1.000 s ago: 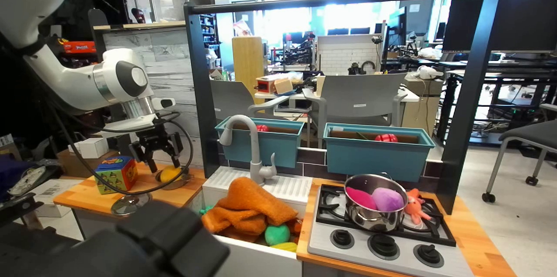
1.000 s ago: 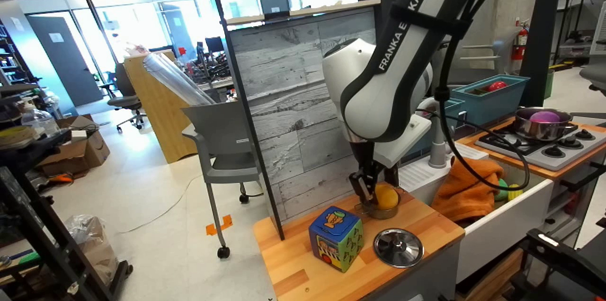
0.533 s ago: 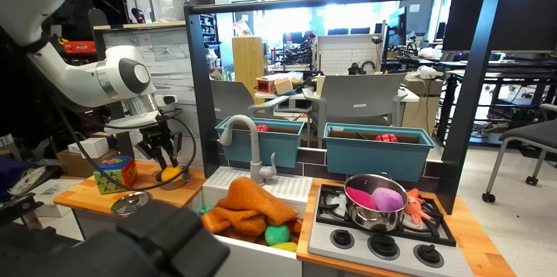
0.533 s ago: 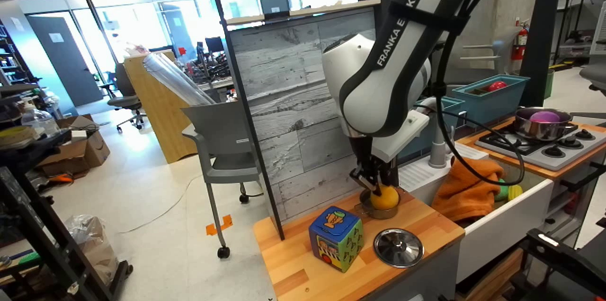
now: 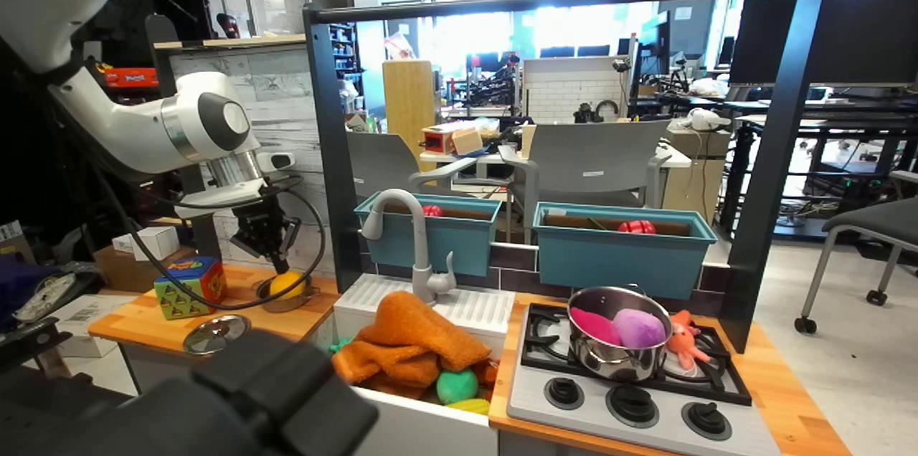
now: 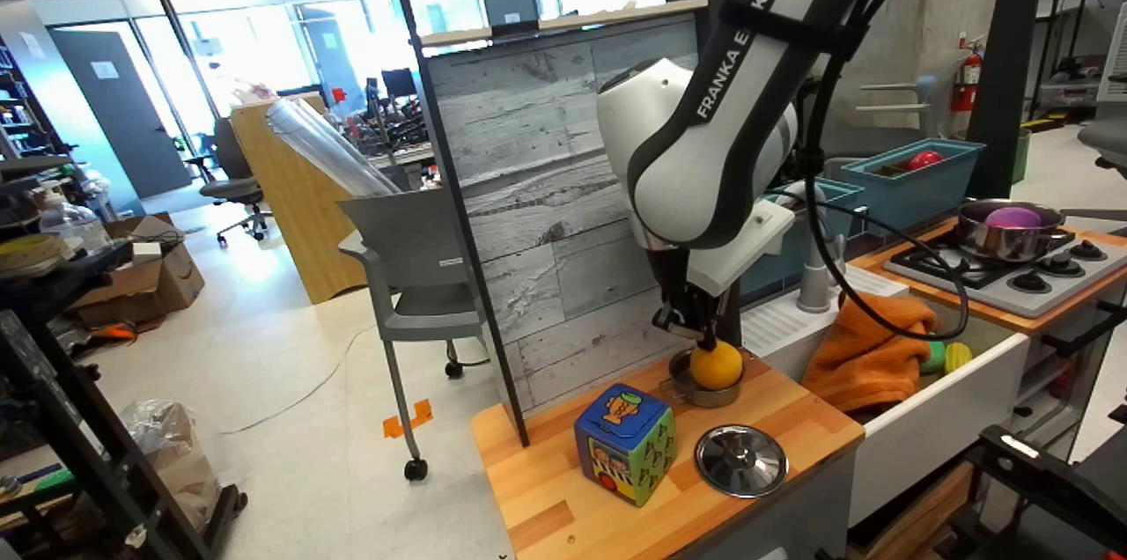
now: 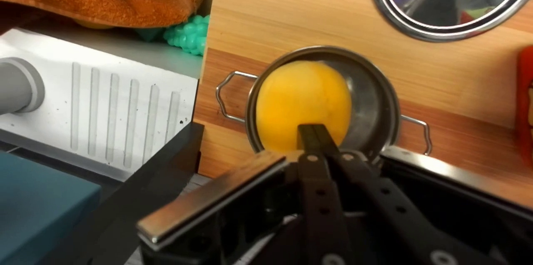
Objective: Remove the orange plush toy from the silver pot and put it on the left side of the countertop
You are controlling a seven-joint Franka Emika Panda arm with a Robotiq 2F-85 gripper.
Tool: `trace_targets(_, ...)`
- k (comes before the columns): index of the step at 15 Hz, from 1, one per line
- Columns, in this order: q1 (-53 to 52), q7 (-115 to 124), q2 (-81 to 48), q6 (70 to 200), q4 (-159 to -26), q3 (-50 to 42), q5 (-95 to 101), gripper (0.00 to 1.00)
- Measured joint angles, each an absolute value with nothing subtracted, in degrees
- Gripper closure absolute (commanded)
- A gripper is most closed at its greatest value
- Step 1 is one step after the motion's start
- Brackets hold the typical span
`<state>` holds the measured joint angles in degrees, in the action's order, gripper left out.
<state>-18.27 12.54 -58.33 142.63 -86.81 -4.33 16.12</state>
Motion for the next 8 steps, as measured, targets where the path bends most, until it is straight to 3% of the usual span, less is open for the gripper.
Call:
trace_targets(2, -18.3, 12.7, -58.3, 142.1, -86.7, -4.4, 16.1, 0.66)
trace_targets(8, -18.3, 14.3, -58.9, 137.4, -84.3, -4.5, 16.1, 0.22)
